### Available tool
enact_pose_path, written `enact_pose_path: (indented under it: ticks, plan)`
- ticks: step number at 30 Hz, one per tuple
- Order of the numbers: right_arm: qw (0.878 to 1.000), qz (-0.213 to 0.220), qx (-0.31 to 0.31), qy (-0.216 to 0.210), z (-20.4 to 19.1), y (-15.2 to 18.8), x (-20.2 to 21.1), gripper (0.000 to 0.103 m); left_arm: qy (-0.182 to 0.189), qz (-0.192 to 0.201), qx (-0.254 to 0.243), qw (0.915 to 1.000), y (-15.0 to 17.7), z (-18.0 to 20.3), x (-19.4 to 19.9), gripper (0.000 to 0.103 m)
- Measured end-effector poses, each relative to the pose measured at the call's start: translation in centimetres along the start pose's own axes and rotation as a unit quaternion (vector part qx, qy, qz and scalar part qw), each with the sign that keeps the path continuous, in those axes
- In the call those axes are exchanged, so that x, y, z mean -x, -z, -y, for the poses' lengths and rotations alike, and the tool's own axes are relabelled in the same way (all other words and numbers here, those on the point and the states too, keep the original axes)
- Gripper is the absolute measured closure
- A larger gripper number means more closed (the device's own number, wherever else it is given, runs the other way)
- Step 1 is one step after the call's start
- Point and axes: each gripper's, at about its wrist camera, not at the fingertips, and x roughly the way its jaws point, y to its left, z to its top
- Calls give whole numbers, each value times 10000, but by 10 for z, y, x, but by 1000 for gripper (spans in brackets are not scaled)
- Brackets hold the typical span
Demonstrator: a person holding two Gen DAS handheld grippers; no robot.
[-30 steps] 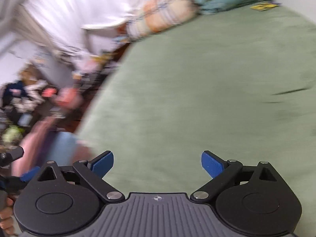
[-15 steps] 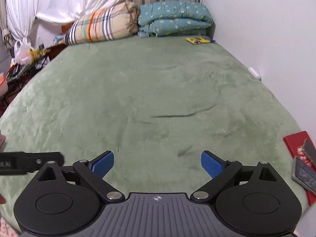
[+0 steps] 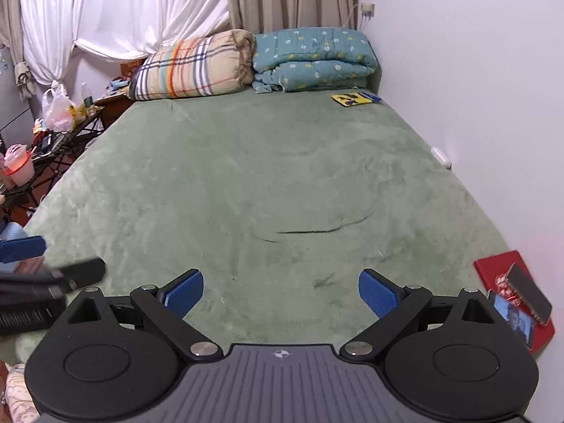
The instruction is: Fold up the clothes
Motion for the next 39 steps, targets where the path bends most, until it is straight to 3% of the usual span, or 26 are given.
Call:
enact_pose_path:
  ticks: [6, 12, 21, 39]
  plan:
    - [9994, 298, 53, 159, -7, -7, 32, 7, -580, -180, 631, 9962, -12, -3, 32, 12]
    - [9986, 480, -38, -225, -10, -10, 67, 7, -670, -261, 895, 9934, -15, -14, 65, 12]
    - [9980, 582, 226, -131, -25, -11, 82, 7, -792, -45, 826, 9934, -22, -12, 95, 12]
    - [9982, 572, 165, -99, -27, -12, 87, 7, -869, -23, 799, 9930, -21, -9, 107, 14]
